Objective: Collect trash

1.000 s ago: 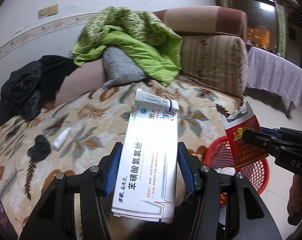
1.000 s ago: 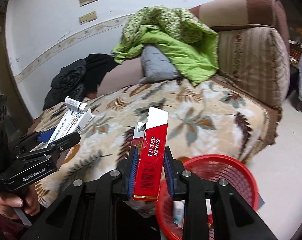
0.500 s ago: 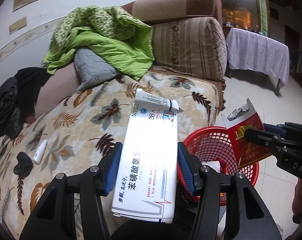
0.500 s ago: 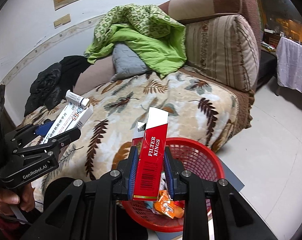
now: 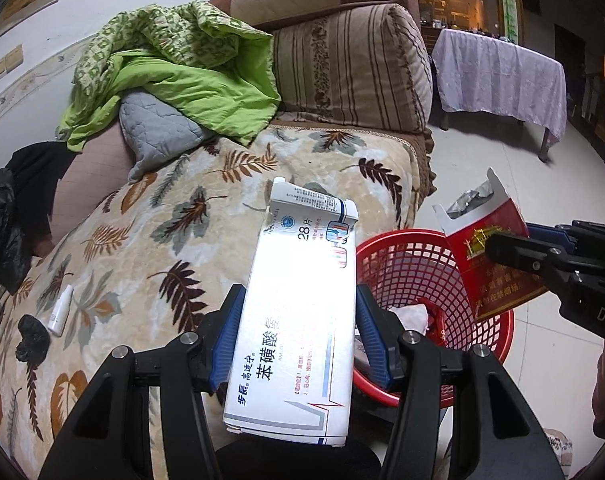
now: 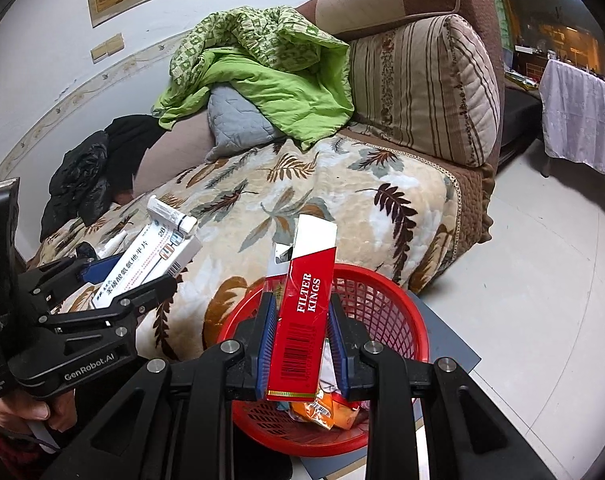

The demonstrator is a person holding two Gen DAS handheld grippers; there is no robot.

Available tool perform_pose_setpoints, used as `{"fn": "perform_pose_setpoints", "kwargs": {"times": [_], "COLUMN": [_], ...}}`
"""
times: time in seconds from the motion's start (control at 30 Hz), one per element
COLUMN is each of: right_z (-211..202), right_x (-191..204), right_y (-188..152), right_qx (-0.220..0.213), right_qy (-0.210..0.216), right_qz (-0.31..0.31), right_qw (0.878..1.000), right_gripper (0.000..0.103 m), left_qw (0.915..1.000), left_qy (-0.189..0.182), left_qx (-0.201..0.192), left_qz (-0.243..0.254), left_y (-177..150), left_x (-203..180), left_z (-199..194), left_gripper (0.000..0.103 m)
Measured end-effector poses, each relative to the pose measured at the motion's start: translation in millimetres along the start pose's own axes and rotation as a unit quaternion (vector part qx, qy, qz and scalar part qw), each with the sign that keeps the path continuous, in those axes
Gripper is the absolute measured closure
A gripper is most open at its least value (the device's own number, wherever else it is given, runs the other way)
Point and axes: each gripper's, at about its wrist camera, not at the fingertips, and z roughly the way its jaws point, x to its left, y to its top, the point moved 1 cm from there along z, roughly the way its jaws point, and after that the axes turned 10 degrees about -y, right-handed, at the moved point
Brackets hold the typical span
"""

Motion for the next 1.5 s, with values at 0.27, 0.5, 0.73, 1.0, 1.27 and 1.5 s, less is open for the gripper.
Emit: {"fn": "perform_pose_setpoints", "kwargs": {"times": [0.27,0.5,0.73,1.0,1.27,1.5], "right_z": [3.4,6.8,12.6,18.5,14.7,4.9], "right_x": [-8.6,-19.5,-28.8,-34.0,-27.6,-4.9], "right_y": [-2.2,-2.2,-2.9,-3.6,-0.4,-1.2], "right_qx": [0.002,0.005,0.014,0.023,0.019,0.002], "right_qy": [-0.006,-0.015,-0.026,-0.046,-0.051,-0.074], "right_qz": [0.007,0.020,0.031,0.036,0.033,0.015], "right_qw": [1.000,1.000,0.999,0.998,0.998,0.997], "right_gripper": [0.076,0.076,0.075,0.069,0.056,0.031], "left_qw": [0.9996,0.9976,0.9949,0.9938,0.9954,0.9978], "left_qy": [-0.026,-0.063,-0.089,-0.094,-0.083,-0.042], "left_qx": [0.012,0.029,0.046,0.058,0.044,0.012], "left_qz": [0.001,0.005,0.012,0.001,-0.020,-0.050], "left_y": [5.1,13.4,18.3,17.4,19.9,15.2], "left_x": [-7.4,-14.5,-23.8,-21.4,-5.1,22.9], "left_z": [9.3,17.6,29.1,40.6,29.4,4.5], "left_gripper": [0.050,0.050,0.050,0.037,0.034,0.024]}}
